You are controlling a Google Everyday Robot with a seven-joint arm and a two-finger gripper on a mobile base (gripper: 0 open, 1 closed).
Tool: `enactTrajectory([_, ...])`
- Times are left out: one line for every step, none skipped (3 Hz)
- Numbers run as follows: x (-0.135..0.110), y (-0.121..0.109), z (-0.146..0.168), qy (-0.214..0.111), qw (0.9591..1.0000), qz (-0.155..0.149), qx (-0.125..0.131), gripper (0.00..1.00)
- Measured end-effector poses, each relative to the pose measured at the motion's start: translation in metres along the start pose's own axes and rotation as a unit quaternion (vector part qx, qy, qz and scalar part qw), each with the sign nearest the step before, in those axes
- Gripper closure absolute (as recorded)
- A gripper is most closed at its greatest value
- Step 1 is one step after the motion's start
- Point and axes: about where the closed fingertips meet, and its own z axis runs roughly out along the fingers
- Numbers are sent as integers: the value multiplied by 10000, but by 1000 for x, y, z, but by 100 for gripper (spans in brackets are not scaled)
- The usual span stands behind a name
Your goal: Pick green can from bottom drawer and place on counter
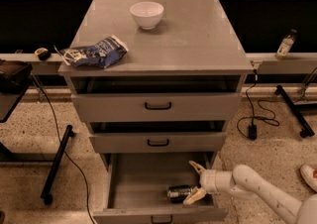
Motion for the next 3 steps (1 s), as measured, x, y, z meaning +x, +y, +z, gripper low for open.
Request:
enactTrajectory([29,-4,12,-16,9999,72,138,0])
enactTrajectory([31,-4,18,1,9999,69,108,0])
enactTrajectory([45,-7,44,105,9999,-5,66,0])
